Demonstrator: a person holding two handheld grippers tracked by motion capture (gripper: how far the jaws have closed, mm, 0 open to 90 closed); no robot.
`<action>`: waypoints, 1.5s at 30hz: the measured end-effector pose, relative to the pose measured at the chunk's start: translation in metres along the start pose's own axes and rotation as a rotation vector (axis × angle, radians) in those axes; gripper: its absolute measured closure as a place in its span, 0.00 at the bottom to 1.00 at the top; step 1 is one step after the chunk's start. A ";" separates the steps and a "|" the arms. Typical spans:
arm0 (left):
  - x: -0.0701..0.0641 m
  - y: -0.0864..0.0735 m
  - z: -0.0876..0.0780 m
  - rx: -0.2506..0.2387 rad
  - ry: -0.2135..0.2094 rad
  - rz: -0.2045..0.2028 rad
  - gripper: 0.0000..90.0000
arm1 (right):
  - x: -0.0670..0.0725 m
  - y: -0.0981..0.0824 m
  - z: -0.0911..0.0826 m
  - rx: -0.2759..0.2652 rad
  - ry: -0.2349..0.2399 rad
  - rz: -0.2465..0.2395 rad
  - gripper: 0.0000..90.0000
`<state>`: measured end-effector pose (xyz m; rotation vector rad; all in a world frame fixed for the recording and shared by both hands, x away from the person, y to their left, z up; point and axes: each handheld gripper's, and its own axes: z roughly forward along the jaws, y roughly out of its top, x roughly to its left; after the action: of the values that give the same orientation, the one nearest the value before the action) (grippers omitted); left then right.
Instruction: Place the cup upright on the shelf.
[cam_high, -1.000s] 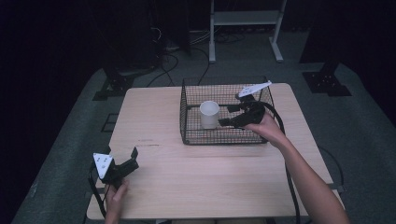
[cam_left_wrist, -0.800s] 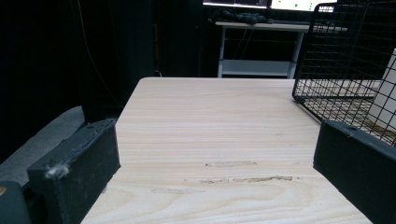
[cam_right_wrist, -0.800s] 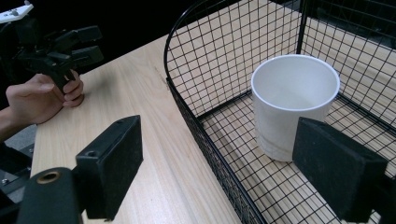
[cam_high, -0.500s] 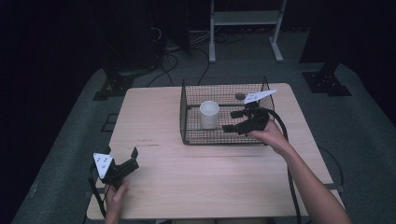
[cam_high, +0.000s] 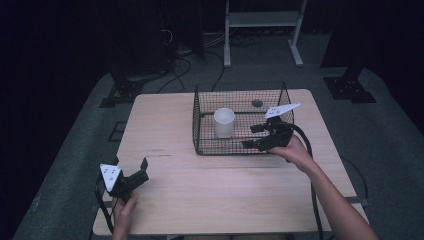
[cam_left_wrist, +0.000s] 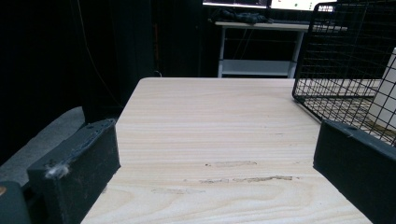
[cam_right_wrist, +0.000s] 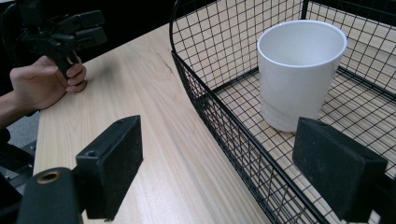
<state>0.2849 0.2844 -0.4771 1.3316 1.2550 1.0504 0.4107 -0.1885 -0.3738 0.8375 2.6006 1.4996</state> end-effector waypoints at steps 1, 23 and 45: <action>0.000 0.000 0.000 0.000 0.000 0.000 0.00 | 0.000 0.000 -0.001 0.002 0.001 0.001 0.17; 0.000 0.000 0.000 0.000 0.001 0.000 0.00 | 0.005 -0.025 -0.015 -0.017 -0.002 0.014 0.17; 0.000 0.000 0.000 0.002 0.001 0.004 0.00 | 0.011 -0.048 -0.028 -0.033 -0.024 0.019 0.17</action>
<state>0.2847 0.2844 -0.4770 1.3356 1.2555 1.0526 0.3724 -0.2250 -0.3949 0.8737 2.5513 1.5234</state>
